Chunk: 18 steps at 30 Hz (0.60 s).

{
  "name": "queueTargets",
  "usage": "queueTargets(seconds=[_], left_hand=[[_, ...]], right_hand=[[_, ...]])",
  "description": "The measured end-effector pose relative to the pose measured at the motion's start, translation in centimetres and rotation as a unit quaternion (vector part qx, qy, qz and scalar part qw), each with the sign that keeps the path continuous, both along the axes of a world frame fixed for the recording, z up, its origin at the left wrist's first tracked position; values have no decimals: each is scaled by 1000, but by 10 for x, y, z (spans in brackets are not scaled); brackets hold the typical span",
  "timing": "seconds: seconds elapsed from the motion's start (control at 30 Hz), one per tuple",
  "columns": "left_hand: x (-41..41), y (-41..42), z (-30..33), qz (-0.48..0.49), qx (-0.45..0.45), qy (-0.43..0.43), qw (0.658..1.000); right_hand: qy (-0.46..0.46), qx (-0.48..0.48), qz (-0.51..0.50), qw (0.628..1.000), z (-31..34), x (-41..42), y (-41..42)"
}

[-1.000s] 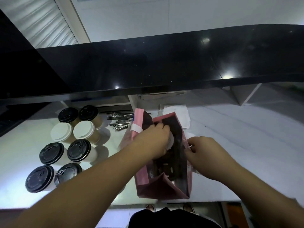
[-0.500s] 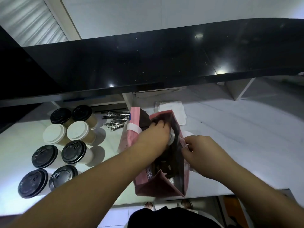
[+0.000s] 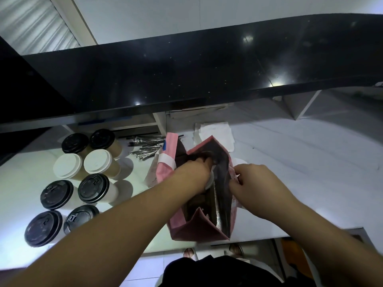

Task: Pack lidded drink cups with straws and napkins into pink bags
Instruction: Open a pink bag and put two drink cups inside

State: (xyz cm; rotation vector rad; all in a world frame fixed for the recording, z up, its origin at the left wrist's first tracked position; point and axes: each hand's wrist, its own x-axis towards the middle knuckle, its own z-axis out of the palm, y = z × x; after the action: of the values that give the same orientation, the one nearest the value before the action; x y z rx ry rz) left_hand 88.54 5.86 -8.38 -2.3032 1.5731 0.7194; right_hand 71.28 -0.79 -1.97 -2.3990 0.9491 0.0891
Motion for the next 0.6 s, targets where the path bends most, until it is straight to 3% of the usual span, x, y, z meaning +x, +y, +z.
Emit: queueTargets(seconds=[0.27,0.43,0.5,0.6], left_hand=[[6,-5,6,14,58,18,998],[1,16,56,-36,-120,78,989],[4,33,81,-50,-224,117,966],[22,74,107,10,-355,137,925]], right_hand=[[1,-6,-32,999,-5,8,7],[-8,-6,-36,999,-2,13,7],[-8,3,-27,1000,2,14,8],[-7,7,-21,1000,5,16,10]])
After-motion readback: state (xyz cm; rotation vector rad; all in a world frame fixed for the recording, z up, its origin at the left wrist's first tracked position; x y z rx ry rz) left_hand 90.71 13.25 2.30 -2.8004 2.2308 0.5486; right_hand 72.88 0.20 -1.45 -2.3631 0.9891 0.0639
